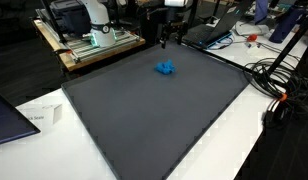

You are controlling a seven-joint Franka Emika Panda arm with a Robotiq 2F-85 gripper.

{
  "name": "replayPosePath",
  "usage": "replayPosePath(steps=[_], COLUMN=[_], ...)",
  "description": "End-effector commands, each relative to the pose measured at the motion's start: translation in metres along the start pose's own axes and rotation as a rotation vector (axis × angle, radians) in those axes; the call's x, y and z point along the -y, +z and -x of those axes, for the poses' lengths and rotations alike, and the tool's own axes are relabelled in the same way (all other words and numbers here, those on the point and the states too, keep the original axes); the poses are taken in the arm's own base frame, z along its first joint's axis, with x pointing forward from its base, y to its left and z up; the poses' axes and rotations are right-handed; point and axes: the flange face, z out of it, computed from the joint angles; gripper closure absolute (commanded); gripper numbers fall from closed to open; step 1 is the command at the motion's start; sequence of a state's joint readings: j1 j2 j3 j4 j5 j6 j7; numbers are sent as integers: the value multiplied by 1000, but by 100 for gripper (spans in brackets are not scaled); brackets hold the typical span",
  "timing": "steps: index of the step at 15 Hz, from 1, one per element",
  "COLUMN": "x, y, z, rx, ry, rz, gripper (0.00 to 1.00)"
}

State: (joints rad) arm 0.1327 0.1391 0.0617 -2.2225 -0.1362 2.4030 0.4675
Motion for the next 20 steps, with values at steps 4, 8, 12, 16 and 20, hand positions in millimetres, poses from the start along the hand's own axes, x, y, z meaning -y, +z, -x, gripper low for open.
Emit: replayPosePath(steps=[4, 8, 12, 16, 20], x=[21, 28, 40, 56, 69], y=[-5, 1, 15, 30, 47], z=[-15, -14, -4, -10, -21], rx=[109, 178, 277, 288, 296], ry=[-55, -73, -108, -143, -172], rz=[-16, -6, 56, 83, 102], gripper=[0, 0, 0, 0, 0])
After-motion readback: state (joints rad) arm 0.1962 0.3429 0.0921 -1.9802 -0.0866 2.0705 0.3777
